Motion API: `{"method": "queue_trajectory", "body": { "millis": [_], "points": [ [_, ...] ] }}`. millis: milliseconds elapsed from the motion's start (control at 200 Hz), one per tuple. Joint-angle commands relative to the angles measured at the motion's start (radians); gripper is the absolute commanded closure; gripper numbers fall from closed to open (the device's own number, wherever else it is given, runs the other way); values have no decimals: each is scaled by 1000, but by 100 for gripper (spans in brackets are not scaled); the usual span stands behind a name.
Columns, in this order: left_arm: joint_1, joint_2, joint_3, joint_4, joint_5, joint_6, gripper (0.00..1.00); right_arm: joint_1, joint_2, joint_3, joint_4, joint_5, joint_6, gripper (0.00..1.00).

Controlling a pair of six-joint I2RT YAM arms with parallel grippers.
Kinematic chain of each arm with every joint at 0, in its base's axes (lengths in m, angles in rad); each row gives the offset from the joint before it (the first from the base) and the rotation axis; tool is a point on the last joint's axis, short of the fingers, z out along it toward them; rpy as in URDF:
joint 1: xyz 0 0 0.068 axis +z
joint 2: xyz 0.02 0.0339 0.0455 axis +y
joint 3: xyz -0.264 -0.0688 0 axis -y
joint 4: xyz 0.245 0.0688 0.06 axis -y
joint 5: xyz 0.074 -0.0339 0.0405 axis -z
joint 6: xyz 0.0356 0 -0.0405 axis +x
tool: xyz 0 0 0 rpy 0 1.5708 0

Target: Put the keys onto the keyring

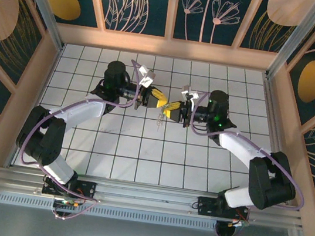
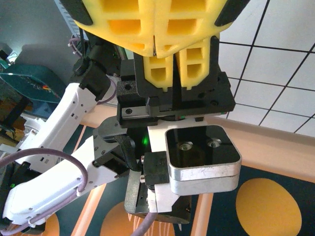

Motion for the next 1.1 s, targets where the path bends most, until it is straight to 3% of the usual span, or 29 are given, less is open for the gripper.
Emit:
{"method": "queue_trajectory", "body": {
  "millis": [0,345,726,1096],
  "points": [
    [-7,-22,30,4,14,27,100,4,4,18,5,-28,-15,100],
    [-5,-42,10,36,-96,10,100,-15,-44,23,-175,70,-84,100],
    [-5,-40,6,22,-122,23,100,-24,-107,58,-330,249,-118,100],
    [-7,-32,2,-1,-131,43,100,18,-84,156,-483,340,-184,100]
  ]
}}
